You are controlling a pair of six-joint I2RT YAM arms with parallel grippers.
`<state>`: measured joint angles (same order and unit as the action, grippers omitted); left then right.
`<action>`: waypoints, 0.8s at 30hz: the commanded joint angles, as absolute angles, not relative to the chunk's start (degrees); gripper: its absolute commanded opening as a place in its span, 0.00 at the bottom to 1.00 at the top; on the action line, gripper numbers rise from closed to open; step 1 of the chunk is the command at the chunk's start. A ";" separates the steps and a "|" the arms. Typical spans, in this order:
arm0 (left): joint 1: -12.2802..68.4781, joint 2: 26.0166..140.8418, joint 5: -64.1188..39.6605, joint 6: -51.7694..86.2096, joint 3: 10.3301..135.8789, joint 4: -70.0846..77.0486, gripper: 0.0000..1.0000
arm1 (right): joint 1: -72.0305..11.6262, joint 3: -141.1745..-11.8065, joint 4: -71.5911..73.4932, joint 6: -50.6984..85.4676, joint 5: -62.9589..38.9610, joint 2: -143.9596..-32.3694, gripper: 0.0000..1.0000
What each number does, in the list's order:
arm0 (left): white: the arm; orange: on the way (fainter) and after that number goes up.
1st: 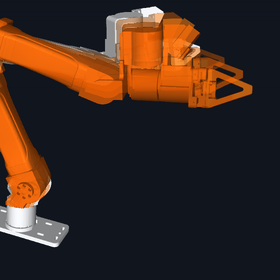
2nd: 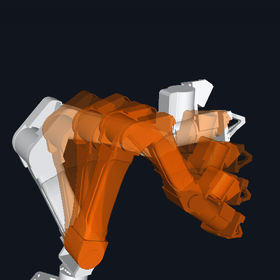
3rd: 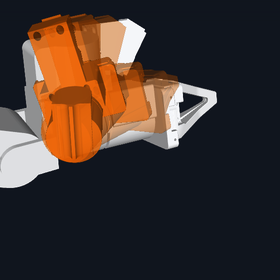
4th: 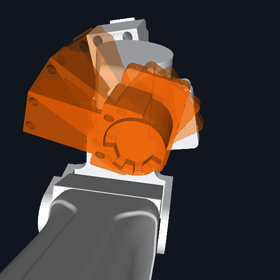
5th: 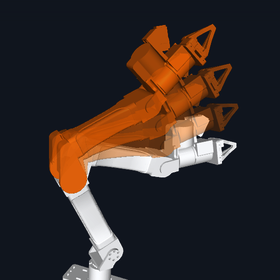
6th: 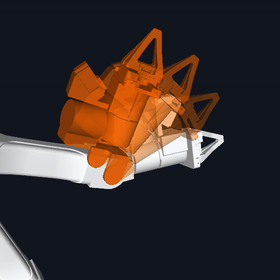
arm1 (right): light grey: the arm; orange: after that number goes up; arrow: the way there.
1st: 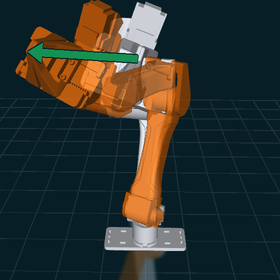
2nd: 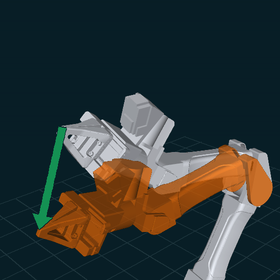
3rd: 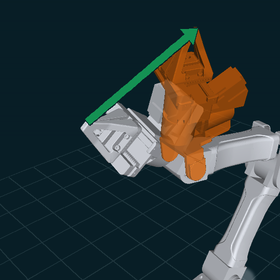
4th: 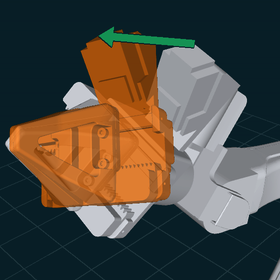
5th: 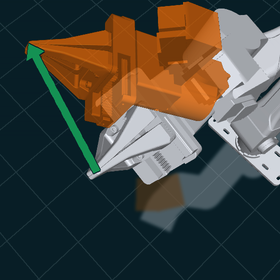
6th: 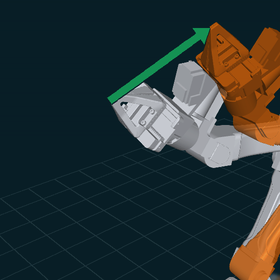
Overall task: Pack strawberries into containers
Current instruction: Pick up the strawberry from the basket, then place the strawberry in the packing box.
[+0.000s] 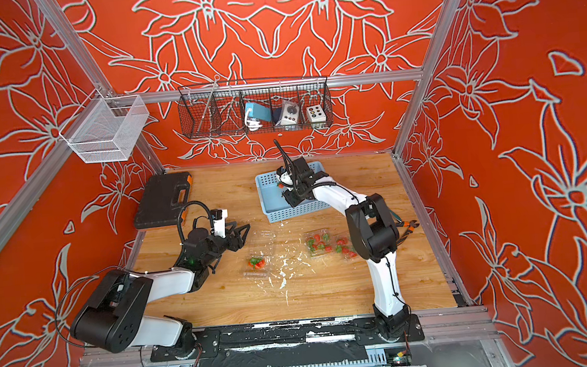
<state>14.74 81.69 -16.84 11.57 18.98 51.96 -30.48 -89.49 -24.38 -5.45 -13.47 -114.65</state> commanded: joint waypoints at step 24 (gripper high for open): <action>15.11 80.25 -16.00 11.60 19.24 53.08 0.67 | -58.21 -66.80 -22.83 0.89 -12.55 -100.64 0.26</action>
